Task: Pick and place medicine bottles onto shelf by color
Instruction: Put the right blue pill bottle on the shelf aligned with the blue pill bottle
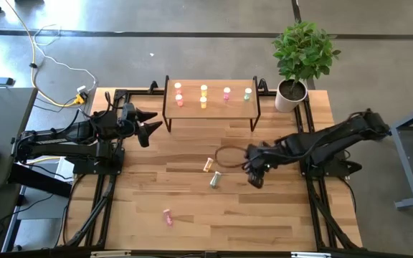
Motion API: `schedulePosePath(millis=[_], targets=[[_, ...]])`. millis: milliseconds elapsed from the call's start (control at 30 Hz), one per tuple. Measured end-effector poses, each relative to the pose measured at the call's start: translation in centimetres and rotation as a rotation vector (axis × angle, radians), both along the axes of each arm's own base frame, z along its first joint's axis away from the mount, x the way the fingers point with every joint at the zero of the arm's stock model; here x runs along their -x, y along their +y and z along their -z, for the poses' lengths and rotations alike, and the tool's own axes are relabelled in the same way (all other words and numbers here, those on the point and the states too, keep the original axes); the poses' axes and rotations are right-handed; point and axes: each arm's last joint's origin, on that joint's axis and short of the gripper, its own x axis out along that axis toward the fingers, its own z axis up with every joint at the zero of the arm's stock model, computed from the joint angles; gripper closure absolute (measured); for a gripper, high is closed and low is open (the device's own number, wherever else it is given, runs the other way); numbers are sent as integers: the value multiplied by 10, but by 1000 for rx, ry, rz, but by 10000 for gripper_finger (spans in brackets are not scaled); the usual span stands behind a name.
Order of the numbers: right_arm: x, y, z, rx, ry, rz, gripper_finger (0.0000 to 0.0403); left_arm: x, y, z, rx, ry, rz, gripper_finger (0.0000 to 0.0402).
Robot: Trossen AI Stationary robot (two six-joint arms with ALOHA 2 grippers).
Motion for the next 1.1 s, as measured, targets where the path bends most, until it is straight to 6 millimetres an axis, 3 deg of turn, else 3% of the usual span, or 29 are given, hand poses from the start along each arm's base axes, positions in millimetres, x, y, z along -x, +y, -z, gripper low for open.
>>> schedulePosePath(millis=[533,933,1033,1100], targets=[[-6,-58,-26,313,-261,442,295,-1,1,-5,-55,-30,-9,163],[45,-92,-79,575,-461,703,295,-2,1,-13,-147,-57,3,163],[58,-97,-75,603,-501,779,295,-2,1,-13,-150,-55,3,163],[61,-101,-61,605,-549,833,295,-2,1,-13,-149,-56,3,163]])
